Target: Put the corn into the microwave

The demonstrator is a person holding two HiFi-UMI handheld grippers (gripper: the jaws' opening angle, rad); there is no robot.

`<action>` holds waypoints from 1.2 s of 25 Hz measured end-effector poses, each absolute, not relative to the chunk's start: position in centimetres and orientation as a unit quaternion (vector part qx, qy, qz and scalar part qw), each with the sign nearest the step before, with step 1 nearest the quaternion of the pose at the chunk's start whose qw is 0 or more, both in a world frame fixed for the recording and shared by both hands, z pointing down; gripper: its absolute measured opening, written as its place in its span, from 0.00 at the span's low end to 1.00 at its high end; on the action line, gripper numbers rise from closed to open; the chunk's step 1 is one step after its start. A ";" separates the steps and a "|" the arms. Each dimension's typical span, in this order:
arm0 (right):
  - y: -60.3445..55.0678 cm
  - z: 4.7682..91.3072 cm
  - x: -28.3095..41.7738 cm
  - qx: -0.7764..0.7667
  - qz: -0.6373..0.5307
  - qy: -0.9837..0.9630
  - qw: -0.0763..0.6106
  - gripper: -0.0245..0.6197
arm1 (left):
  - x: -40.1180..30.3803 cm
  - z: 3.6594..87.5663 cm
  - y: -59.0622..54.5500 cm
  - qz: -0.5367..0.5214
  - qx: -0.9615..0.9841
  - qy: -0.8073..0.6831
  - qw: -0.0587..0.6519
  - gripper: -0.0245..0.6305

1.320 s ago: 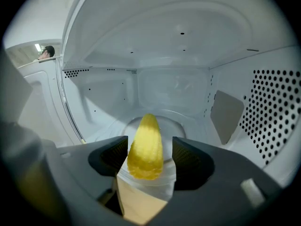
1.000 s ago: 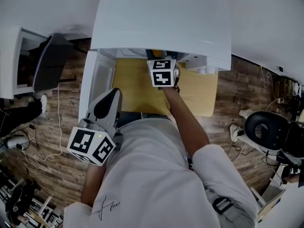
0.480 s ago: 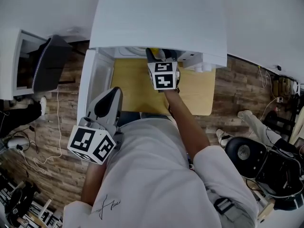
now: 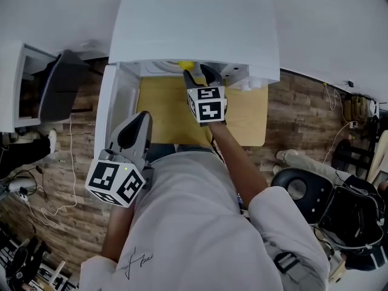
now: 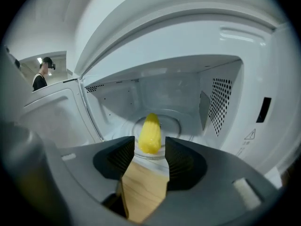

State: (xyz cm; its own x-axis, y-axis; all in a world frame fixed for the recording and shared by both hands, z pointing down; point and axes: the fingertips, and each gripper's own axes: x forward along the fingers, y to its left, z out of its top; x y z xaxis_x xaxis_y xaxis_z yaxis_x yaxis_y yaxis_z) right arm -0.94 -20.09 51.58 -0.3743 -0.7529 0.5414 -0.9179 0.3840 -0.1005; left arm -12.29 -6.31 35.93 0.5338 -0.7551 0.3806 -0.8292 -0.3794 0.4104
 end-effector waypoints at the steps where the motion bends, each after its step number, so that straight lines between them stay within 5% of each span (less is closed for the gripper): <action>1: -19.8 51.6 -0.9 0.518 0.200 -0.806 0.208 0.37 | -12.3 36.0 -6.3 0.066 0.828 -0.479 0.284 0.03; 30: -14.3 47.7 1.3 0.493 0.251 -0.819 0.153 0.20 | -13.6 37.4 -4.6 0.062 0.815 -0.501 0.283 0.03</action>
State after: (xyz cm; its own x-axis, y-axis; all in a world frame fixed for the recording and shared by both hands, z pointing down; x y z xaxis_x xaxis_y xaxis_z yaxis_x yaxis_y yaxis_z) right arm 1.35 -14.27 47.67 -0.4669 -0.7314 0.4971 -0.8843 0.3878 -0.2600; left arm -13.57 -4.56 37.44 0.4895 -0.7826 0.3847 -0.8528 -0.3374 0.3987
